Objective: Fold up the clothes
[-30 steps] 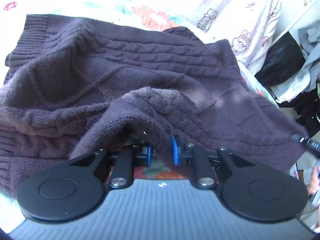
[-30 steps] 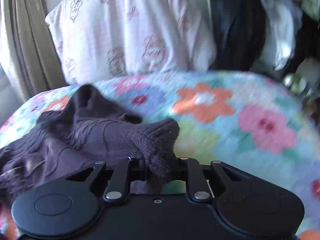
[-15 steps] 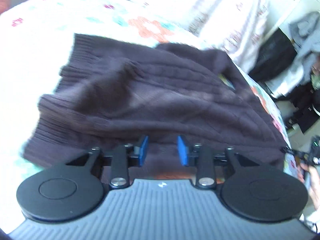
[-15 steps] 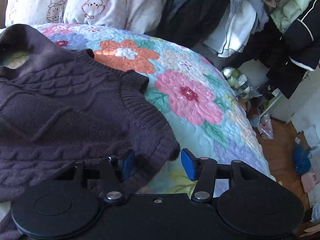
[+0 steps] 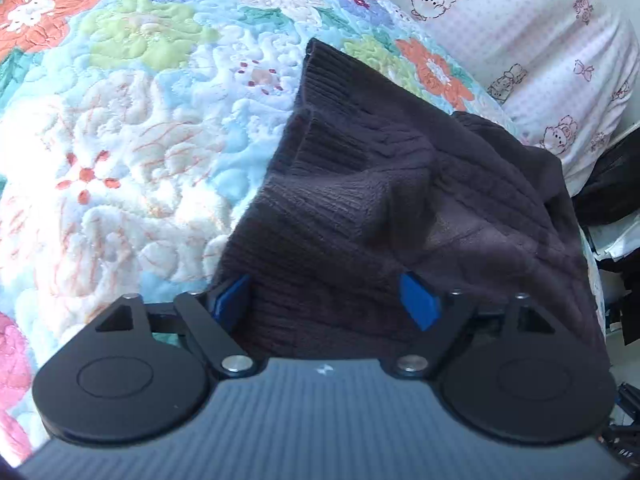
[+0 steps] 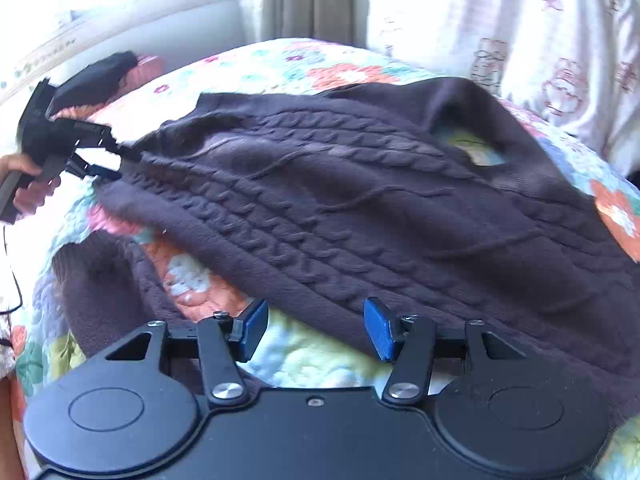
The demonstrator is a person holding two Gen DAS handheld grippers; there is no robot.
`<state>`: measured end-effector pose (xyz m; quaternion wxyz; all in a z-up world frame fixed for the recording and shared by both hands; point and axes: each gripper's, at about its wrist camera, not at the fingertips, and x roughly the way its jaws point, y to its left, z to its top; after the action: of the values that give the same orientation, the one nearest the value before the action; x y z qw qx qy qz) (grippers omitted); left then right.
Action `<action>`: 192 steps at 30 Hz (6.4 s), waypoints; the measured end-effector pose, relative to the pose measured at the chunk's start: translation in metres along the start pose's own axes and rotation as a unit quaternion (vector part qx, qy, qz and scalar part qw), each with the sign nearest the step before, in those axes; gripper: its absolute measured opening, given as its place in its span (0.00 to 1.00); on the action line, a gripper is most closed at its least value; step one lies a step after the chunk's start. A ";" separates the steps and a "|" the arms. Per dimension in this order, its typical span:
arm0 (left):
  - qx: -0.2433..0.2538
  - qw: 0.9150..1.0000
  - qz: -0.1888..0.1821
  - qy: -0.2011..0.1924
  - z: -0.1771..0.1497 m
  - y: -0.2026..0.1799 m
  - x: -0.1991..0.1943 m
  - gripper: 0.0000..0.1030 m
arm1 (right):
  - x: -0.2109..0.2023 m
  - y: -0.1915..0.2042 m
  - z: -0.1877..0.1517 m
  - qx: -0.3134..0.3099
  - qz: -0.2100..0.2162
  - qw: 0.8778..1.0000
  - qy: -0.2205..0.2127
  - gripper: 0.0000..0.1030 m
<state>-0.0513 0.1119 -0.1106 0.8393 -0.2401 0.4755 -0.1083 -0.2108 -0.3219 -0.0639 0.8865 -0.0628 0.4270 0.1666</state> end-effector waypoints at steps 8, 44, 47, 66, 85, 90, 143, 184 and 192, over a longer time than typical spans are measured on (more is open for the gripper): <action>0.025 0.999 0.025 -0.017 -0.005 -0.012 0.008 0.91 | 0.068 0.063 0.004 -0.153 -0.055 0.984 0.068 0.66; 0.137 0.988 0.076 0.008 0.105 -0.017 0.043 0.55 | 0.024 0.085 0.188 -0.370 -0.036 0.919 0.130 0.48; 0.126 0.989 0.077 0.003 0.113 -0.007 0.066 0.59 | 0.077 0.036 0.230 -0.237 -0.041 0.964 0.110 0.48; 0.113 0.986 -0.077 -0.097 0.119 -0.032 0.035 0.08 | 0.229 -0.141 0.214 0.214 -0.041 0.974 0.054 0.71; 0.116 0.988 -0.010 -0.104 0.114 -0.035 0.046 0.09 | 0.175 -0.119 0.263 0.129 0.035 0.991 -0.015 0.66; 0.112 0.993 0.004 -0.039 0.114 -0.026 0.070 0.17 | 0.115 -0.185 0.208 0.142 -0.073 0.987 -0.014 0.66; 0.033 0.995 0.093 -0.019 0.008 -0.005 -0.020 0.55 | -0.036 -0.162 -0.012 0.326 -0.220 0.918 -0.044 0.58; 0.218 0.972 -0.086 0.019 -0.145 -0.129 -0.031 0.09 | 0.003 0.014 -0.089 0.418 -0.089 0.904 -0.016 0.65; 0.198 0.964 -0.169 0.049 -0.161 -0.141 -0.027 0.08 | -0.003 -0.012 -0.100 0.451 0.054 0.890 -0.030 0.66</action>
<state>-0.1957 -0.0463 -0.0885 0.8154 -0.1408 0.4372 -0.3524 -0.2822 -0.3592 -0.1247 0.8215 0.3719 0.4322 0.0053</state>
